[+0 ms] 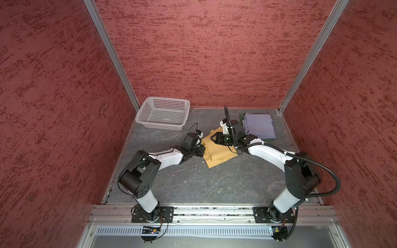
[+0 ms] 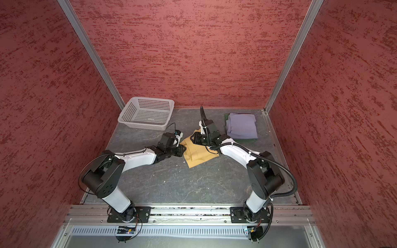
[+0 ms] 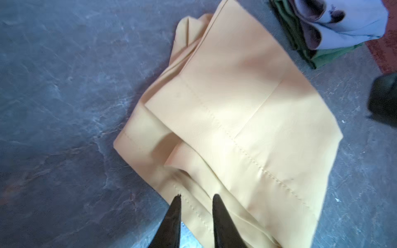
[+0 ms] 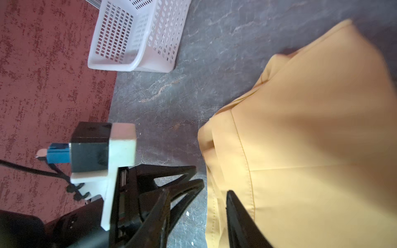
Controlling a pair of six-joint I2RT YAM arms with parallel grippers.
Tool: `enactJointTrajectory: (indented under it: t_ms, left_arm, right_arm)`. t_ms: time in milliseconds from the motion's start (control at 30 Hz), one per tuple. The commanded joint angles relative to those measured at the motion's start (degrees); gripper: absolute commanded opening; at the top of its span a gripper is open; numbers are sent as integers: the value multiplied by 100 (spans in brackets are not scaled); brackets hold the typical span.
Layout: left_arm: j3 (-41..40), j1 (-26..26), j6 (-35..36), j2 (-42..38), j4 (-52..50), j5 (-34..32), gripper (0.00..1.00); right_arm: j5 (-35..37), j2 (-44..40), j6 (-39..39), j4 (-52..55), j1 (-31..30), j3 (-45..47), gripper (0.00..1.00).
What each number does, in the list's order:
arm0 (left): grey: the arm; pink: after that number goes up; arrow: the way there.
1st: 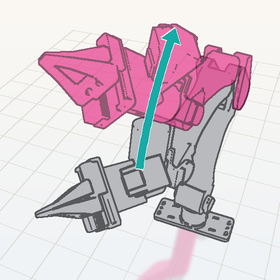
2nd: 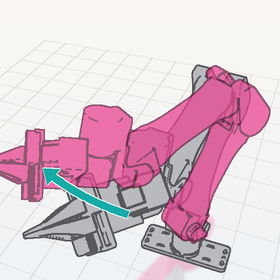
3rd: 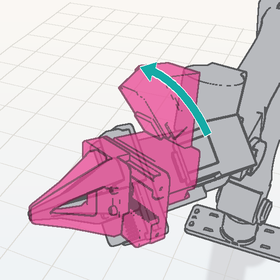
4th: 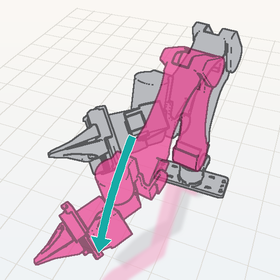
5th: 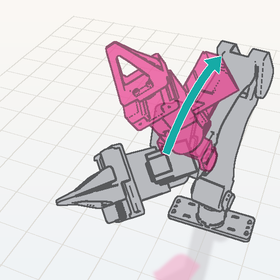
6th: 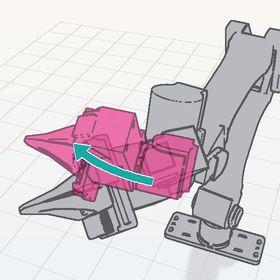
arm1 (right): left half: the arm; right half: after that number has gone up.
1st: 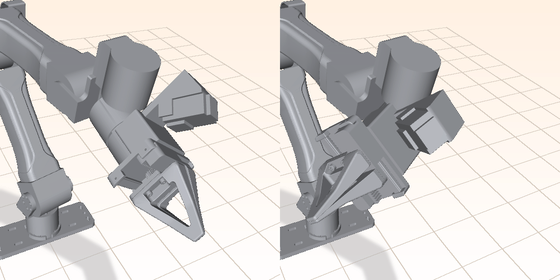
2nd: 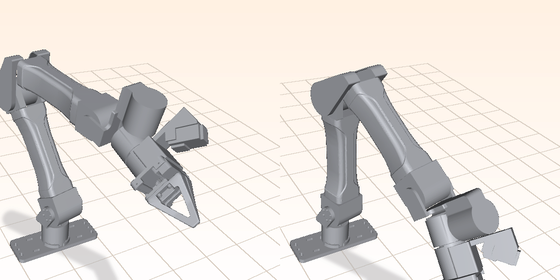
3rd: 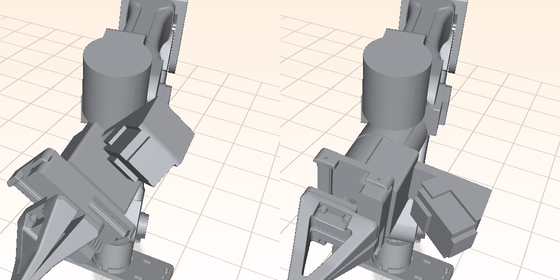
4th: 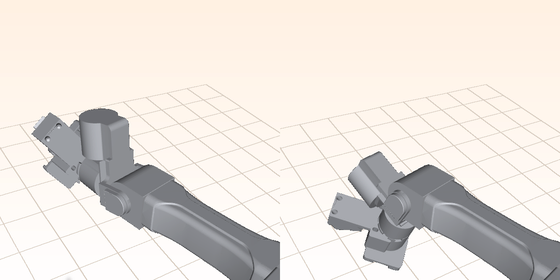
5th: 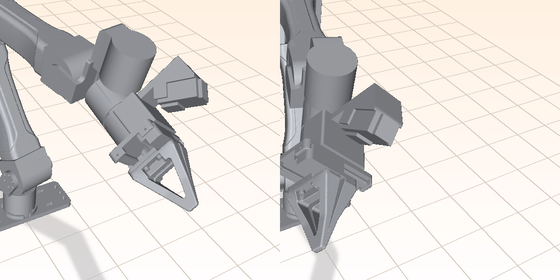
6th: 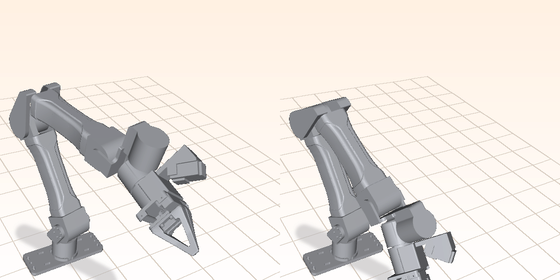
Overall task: Fold and stack skirts
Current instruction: Fold the skirt at the center of the table, then smooth out the skirt at the center of the table.
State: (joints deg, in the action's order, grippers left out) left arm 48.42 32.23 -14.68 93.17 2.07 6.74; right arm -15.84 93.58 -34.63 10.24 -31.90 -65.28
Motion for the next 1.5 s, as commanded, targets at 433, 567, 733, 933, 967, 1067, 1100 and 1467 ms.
enactJointTrajectory:
  t_ms: [433,567,733,933,967,1067,1100,1467]
  left_arm:
    - [1426,215,203,890,-296,72,30]
    - [1521,284,82,1337,-213,29,29]
    - [1410,245,-142,1771,-164,-127,28]
    - [1277,187,-158,1860,-118,-165,27]
    - [1266,196,-125,1824,-123,-166,27]
    - [1246,227,-46,1640,-173,-202,28]
    - [1244,253,-13,1542,-201,-228,28]
    - [1393,905,265,803,-696,-684,29]
  right_arm:
    - [-115,50,-34,-542,-132,1669,13]
    - [123,99,-70,-560,-132,1968,11]
    - [318,202,-96,-589,-128,2160,9]
    - [233,82,231,-406,-132,2134,9]
    - [213,-56,340,-366,-132,2092,10]
    - [268,-500,690,-151,-111,1852,22]
    - [311,-624,820,-9,-85,1713,28]
    - [175,-621,1589,979,911,567,56]
